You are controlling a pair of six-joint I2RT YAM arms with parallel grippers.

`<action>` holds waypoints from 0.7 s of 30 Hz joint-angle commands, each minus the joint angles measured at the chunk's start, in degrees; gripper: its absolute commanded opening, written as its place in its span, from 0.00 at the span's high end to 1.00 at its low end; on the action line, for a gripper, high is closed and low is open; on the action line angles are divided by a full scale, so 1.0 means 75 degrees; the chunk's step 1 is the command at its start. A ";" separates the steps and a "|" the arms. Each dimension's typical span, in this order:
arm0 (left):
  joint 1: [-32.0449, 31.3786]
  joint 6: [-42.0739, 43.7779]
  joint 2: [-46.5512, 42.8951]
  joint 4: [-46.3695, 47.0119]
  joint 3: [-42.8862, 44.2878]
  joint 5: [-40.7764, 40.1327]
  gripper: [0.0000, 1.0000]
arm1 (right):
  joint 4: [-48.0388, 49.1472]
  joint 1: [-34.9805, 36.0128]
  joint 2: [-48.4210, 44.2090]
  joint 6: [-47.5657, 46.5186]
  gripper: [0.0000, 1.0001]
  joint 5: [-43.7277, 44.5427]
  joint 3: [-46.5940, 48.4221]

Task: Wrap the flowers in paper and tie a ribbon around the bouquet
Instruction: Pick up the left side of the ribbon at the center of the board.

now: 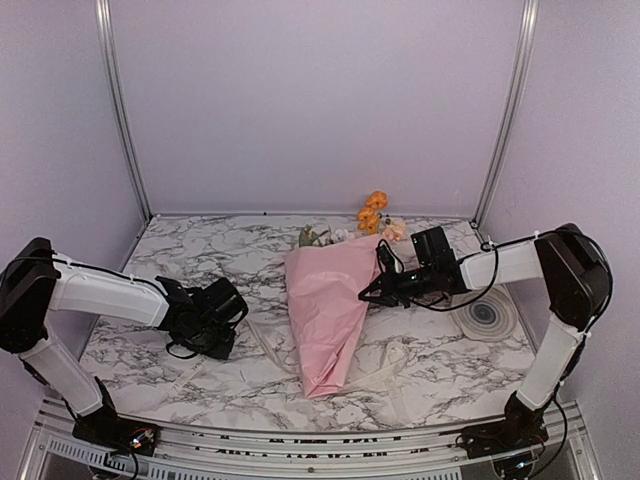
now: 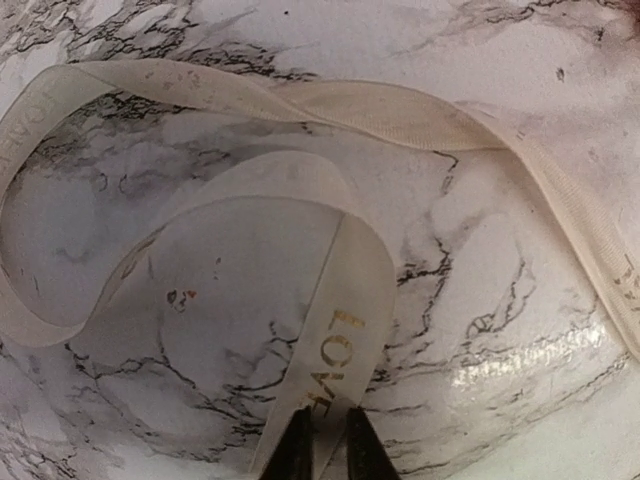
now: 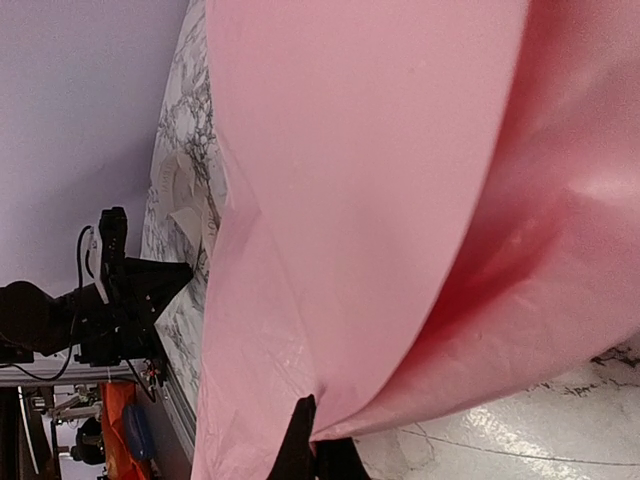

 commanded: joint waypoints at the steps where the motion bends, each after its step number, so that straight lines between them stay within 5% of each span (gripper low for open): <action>1: 0.0069 0.0486 -0.0090 0.0516 -0.0243 -0.0195 1.00 | 0.0169 0.0118 -0.0162 -0.0125 1.00 -0.0193 0.0020; 15: -0.0138 0.1156 -0.1854 -0.0715 0.0283 -0.1220 1.00 | 0.0231 0.0283 -0.0090 -0.0080 1.00 -0.0188 -0.0074; 16: -0.0106 0.1330 -0.1908 -0.0543 0.0180 -0.0841 0.93 | 0.0254 0.0285 -0.0062 -0.0070 1.00 -0.0197 -0.0069; 18: -0.0036 0.1358 -0.1790 -0.0312 0.0018 -0.0149 0.57 | 0.0301 0.0295 -0.0021 -0.0056 1.00 -0.0205 -0.0069; 21: 0.0005 0.1242 -0.1226 -0.0024 -0.0062 0.0097 0.31 | 0.0318 0.0307 -0.0003 -0.0044 1.00 -0.0212 -0.0086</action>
